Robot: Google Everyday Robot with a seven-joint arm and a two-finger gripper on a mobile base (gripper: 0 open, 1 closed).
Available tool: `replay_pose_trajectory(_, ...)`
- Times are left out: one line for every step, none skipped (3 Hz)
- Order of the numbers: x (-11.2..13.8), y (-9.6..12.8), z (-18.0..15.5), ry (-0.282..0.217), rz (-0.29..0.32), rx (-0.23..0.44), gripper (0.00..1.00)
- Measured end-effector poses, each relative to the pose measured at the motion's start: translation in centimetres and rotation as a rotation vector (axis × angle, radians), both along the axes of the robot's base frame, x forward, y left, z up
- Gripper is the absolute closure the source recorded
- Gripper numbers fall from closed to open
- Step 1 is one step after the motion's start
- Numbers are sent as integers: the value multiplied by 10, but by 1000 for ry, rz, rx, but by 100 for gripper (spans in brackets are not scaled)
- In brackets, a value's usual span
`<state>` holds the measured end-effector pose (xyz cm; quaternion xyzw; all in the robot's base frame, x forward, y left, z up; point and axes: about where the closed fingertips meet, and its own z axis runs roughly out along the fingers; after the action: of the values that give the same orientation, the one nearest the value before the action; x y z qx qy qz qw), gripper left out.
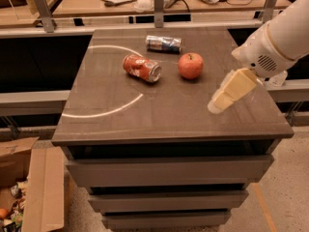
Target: Pick apple
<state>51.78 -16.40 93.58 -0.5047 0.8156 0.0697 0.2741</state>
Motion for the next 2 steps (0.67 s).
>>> replay_pose_trajectory(38,8,-14,-49,-44,113,0)
replay_pose_trajectory(84,-14,-30,-100,-72,216,0)
